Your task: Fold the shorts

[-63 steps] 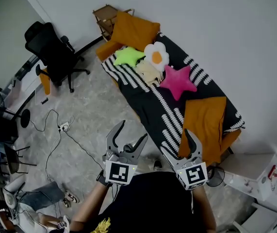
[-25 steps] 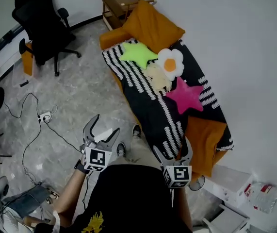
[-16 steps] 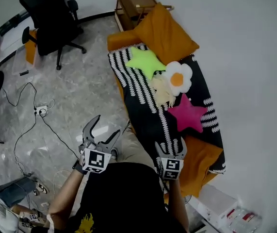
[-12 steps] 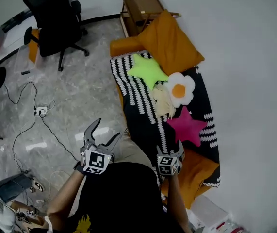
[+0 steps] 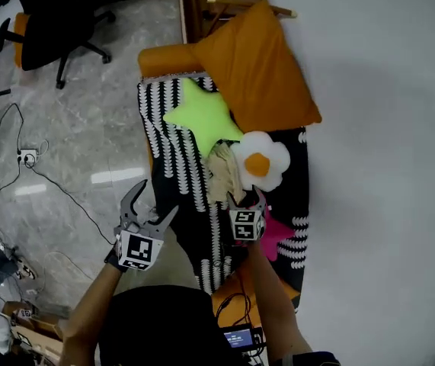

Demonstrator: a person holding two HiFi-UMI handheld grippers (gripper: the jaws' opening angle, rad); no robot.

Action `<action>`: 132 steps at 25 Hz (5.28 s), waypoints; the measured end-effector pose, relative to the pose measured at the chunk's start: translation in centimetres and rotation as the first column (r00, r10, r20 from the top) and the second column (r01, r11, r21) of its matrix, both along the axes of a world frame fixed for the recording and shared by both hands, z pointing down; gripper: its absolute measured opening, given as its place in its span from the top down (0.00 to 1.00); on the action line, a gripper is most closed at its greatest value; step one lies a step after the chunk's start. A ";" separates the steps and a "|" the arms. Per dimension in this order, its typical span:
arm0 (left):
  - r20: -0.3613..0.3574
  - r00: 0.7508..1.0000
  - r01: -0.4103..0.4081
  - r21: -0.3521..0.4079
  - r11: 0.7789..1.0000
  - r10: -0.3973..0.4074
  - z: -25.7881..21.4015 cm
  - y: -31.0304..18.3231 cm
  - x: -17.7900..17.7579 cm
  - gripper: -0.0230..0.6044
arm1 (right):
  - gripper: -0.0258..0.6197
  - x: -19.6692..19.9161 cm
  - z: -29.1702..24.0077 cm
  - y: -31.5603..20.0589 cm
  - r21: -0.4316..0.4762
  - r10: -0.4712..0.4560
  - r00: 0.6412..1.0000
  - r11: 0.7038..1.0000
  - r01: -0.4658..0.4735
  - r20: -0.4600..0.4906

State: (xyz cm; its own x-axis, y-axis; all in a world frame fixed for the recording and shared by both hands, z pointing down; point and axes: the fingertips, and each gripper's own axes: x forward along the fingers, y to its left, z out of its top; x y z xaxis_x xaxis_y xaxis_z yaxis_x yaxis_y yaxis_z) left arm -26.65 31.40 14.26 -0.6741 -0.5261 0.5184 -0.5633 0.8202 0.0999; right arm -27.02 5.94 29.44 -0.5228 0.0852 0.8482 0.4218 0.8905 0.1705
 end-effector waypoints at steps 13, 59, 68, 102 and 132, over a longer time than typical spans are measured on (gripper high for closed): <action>-0.179 0.983 -0.029 0.044 0.999 0.036 15.7 -8.4 -9.8 0.33 | 0.59 -17.2 26.6 -0.9 -0.150 0.034 0.932 0.984 -0.094 -0.361; -0.090 0.059 -0.994 0.086 0.067 0.994 -4.9 -11.7 3.0 0.91 | 0.92 14.4 -42.7 13.5 0.118 0.513 0.751 0.789 -0.603 0.415; -0.108 -0.156 -0.985 -0.061 -0.163 0.982 -11.6 -18.1 5.9 0.92 | 0.92 27.8 -36.9 9.7 0.000 0.774 0.535 0.569 -0.823 0.337; -0.211 -0.504 -0.702 -0.465 -0.539 0.838 13.6 -40.2 30.7 0.55 | 0.87 38.8 -7.8 10.9 -0.202 0.989 0.013 0.042 -0.979 0.145; -0.497 -0.601 -0.544 -0.319 -0.776 0.626 42.6 -16.5 18.3 0.51 | 0.68 44.1 24.9 19.5 0.137 0.974 -0.003 0.029 -0.990 -0.226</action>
State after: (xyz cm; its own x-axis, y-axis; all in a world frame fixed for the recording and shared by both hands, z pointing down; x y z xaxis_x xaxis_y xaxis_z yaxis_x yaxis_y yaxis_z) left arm -8.32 14.89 56.87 0.3879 0.0269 0.9213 -0.1657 -0.9813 0.0984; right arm 17.03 25.48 54.36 0.0358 -0.3165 0.9479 -0.8589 0.4751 0.1911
